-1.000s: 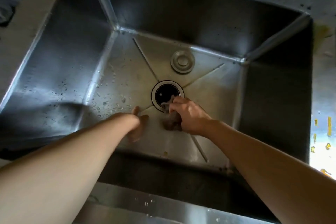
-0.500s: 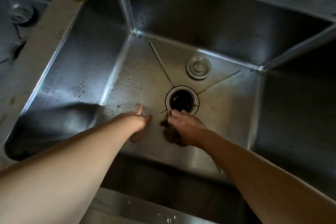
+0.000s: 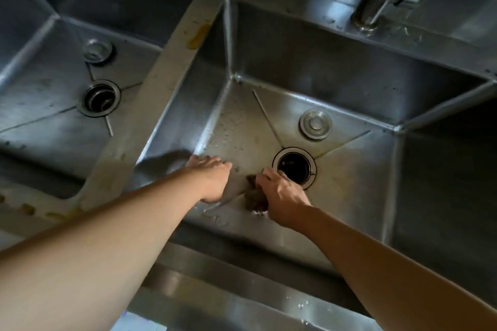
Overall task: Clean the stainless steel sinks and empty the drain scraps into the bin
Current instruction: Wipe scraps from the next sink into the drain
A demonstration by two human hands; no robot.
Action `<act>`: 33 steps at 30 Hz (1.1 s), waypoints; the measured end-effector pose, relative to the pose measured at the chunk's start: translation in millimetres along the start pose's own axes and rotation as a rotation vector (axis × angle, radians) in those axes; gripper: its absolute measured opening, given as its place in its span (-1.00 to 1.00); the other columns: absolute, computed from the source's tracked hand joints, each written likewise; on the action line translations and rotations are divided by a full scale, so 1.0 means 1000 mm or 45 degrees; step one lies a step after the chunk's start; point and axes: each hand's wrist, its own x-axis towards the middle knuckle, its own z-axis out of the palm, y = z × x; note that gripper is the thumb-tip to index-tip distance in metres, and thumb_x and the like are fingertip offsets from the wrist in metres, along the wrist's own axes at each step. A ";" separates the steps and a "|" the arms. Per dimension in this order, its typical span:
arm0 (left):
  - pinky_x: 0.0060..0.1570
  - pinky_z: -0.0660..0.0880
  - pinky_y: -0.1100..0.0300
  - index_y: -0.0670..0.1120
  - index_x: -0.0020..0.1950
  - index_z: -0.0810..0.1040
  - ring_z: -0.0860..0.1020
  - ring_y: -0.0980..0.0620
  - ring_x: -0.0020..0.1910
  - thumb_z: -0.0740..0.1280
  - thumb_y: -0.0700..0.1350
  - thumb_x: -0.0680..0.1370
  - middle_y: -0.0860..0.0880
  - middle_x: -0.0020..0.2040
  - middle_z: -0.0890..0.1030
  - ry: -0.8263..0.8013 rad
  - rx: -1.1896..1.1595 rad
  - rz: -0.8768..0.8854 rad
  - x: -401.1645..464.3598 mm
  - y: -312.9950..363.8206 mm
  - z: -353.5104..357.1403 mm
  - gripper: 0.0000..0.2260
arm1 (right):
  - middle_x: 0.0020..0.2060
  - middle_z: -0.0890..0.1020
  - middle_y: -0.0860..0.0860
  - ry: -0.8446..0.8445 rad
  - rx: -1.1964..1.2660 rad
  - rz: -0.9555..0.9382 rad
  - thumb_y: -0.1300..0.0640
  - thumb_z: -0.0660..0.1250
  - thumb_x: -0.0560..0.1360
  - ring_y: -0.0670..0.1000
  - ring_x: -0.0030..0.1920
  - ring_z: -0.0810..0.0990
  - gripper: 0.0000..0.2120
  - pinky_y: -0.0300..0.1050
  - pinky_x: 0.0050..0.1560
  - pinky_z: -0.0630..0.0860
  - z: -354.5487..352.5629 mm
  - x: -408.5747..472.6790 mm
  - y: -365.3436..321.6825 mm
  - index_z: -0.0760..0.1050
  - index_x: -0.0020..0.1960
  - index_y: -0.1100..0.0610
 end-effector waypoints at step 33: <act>0.24 0.12 -0.11 -0.18 0.19 0.58 0.27 -0.13 0.24 0.24 -0.21 0.28 -0.18 0.27 0.53 1.099 0.266 0.051 -0.027 -0.080 -0.039 -0.52 | 0.32 0.21 0.09 -0.140 -0.103 0.024 0.21 0.21 0.54 0.18 0.30 0.30 -0.74 0.10 0.27 0.37 0.049 0.070 -0.039 0.31 0.22 0.11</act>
